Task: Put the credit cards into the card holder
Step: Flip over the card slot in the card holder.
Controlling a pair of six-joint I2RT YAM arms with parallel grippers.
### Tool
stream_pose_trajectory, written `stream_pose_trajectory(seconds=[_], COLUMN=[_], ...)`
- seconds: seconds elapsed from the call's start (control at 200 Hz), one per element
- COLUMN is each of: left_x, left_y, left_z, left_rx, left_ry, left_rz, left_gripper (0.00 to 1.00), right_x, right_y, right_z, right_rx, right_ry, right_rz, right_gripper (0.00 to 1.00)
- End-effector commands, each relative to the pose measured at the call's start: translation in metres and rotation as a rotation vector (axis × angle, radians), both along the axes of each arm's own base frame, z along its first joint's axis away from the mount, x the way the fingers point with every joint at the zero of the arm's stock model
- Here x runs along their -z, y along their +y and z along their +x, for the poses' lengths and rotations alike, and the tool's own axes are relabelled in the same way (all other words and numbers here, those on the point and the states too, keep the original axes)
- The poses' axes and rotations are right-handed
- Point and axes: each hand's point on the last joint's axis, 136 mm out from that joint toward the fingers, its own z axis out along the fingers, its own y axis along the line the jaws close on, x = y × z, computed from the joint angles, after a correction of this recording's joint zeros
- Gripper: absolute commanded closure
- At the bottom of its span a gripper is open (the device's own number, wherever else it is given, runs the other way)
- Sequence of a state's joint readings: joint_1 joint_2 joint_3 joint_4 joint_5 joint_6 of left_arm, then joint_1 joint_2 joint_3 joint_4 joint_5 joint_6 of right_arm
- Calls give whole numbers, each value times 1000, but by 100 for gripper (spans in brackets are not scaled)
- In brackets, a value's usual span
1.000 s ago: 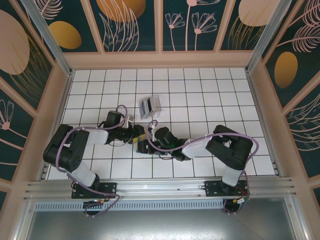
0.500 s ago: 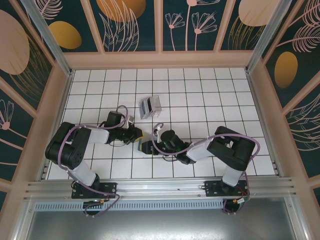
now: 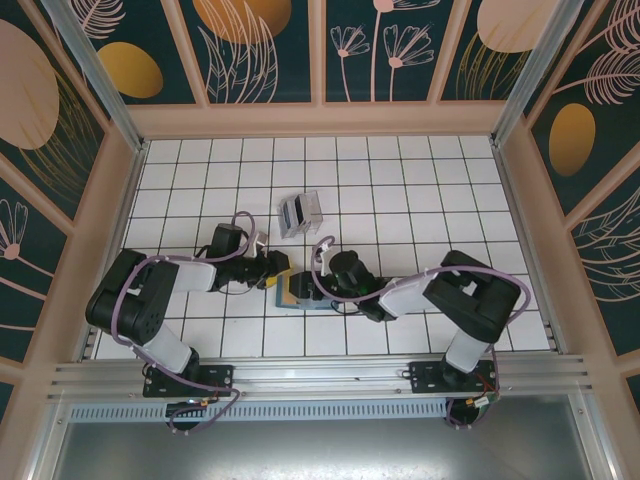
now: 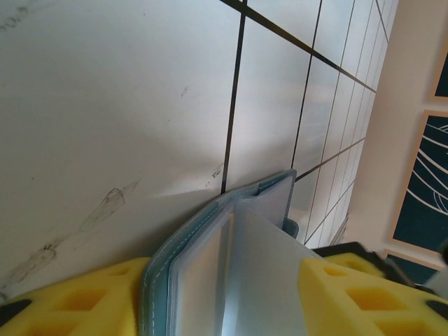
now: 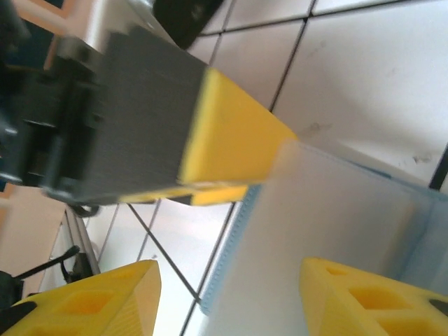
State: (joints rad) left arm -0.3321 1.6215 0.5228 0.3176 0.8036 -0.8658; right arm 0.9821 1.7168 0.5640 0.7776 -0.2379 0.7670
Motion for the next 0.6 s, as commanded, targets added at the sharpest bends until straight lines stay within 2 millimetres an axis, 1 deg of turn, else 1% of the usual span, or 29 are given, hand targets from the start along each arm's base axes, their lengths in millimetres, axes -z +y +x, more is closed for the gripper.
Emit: stream_pose_trajectory(seconds=[0.0, 0.09, 0.205, 0.24, 0.32, 0.39, 0.435, 0.46, 0.5, 0.546, 0.566, 0.596], left_x=[-6, -5, 2, 4, 11, 11, 9, 8, 5, 2, 1, 1], left_y=[-2, -3, -3, -3, -3, -4, -5, -5, -5, -5, -5, -5], left_z=[5, 4, 1, 0, 0, 1, 2, 3, 5, 6, 7, 6], left_rx=[2, 10, 13, 14, 19, 18, 15, 16, 16, 15, 16, 18], left_ry=[-6, 0, 24, 30, 50, 53, 45, 39, 29, 19, 16, 13], left_rz=[-12, -19, -21, -19, -13, -21, -25, -27, -29, -26, -26, -23], left_gripper=[42, 41, 42, 46, 61, 66, 66, 63, 55, 54, 56, 65], right_x=[-2, -1, -1, -2, -3, -2, -3, -2, -3, 0, 0, 2], right_y=[17, 24, 24, 23, 22, 21, 21, 21, 21, 20, 20, 19], right_z=[-13, -16, -17, -16, -15, -14, -14, -14, -13, -13, -12, -11], right_rx=[-74, -85, -84, -81, -77, -77, -77, -77, -75, -73, -71, -68], right_ry=[-13, -14, -14, -16, -19, -16, -17, -17, -19, -14, -13, -10], right_rz=[37, 31, 42, 42, 41, 35, 39, 37, 36, 31, 29, 26], right_gripper=[45, 45, 45, 45, 45, 44, 44, 44, 44, 44, 44, 44])
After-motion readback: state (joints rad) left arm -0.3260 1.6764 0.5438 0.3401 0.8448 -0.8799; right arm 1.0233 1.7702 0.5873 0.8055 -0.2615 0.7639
